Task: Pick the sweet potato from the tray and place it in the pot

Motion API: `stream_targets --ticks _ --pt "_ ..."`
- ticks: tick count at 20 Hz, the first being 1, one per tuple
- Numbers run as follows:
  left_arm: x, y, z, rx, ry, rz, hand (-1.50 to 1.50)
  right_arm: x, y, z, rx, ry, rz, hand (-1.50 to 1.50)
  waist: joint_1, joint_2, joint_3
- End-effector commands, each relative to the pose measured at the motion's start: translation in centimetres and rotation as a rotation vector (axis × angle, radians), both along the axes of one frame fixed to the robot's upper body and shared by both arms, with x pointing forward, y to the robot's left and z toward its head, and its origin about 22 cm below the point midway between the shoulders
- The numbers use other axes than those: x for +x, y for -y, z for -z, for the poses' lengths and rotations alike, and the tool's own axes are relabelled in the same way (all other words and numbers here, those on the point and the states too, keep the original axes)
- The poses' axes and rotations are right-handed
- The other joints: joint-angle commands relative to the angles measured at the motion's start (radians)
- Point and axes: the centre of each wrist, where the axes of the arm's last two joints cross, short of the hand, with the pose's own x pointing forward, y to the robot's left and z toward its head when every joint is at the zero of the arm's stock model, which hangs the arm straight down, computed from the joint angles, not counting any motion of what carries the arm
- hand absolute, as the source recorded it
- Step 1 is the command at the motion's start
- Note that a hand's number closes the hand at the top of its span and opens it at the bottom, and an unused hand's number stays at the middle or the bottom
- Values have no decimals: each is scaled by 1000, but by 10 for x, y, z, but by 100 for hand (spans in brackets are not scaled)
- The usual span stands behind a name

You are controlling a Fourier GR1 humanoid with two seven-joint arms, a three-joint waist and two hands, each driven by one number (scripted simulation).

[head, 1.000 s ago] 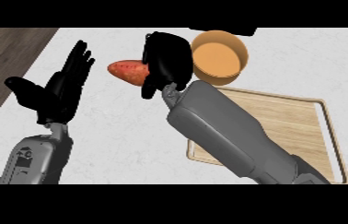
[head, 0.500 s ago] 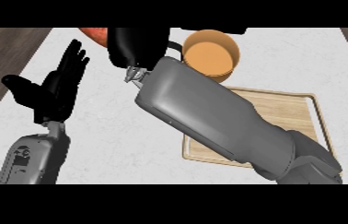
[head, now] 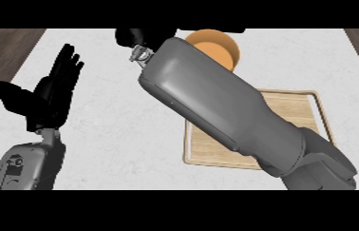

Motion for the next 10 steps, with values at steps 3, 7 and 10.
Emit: stream_targets --ticks 3,7,10 --pt "0 -12 -12 -4 5 -32 0 29 22 35 195 -58 138 150 -24 6 2" --pt "-11 -8 6 -7 -14 -16 0 43 36 42 284 9 132 150 -20 8 2" --pt "-14 -13 5 14 6 -41 0 63 49 61 -91 -42 311 150 -39 1 0"
